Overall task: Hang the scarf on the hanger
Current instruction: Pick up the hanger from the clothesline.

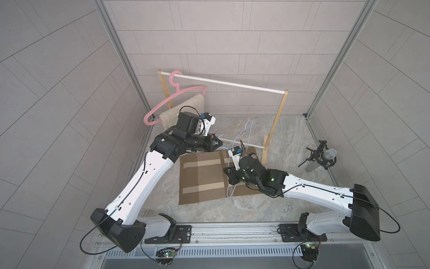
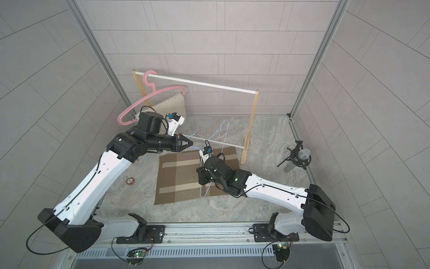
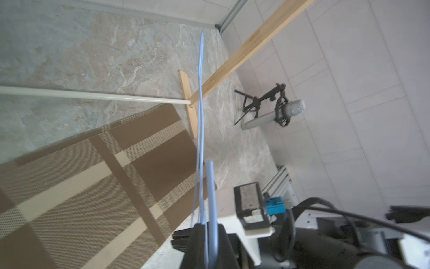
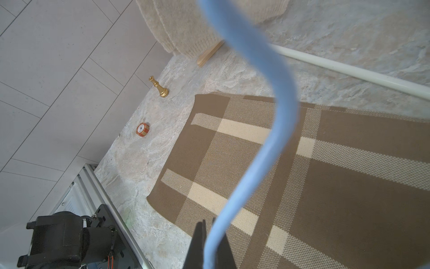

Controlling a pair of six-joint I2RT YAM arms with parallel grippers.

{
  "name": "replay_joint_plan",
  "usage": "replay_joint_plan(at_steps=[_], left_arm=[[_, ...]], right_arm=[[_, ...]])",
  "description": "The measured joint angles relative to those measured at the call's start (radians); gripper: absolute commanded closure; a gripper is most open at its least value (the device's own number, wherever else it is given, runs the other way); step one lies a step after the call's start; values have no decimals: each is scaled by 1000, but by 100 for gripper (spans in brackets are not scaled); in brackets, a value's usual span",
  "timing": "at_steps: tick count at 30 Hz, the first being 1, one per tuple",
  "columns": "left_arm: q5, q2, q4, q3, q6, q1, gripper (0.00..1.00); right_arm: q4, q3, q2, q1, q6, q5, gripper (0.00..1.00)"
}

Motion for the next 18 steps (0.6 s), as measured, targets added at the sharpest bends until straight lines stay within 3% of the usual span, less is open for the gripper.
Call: replay_joint_plan(at_steps=[7,13,18], left_arm=[[-56,-14,-3,-3,-2,-1,100],[-168,-82,4,-48,-9,-1,100],[-245,-137,13,-91,-17,0,100]], right_arm=[[-54,-5,-73,-24,-27,4,56],[-78,-88,-281,-138,-42,-67,22],[-119,-169,-463,-261,-61,-165,5]])
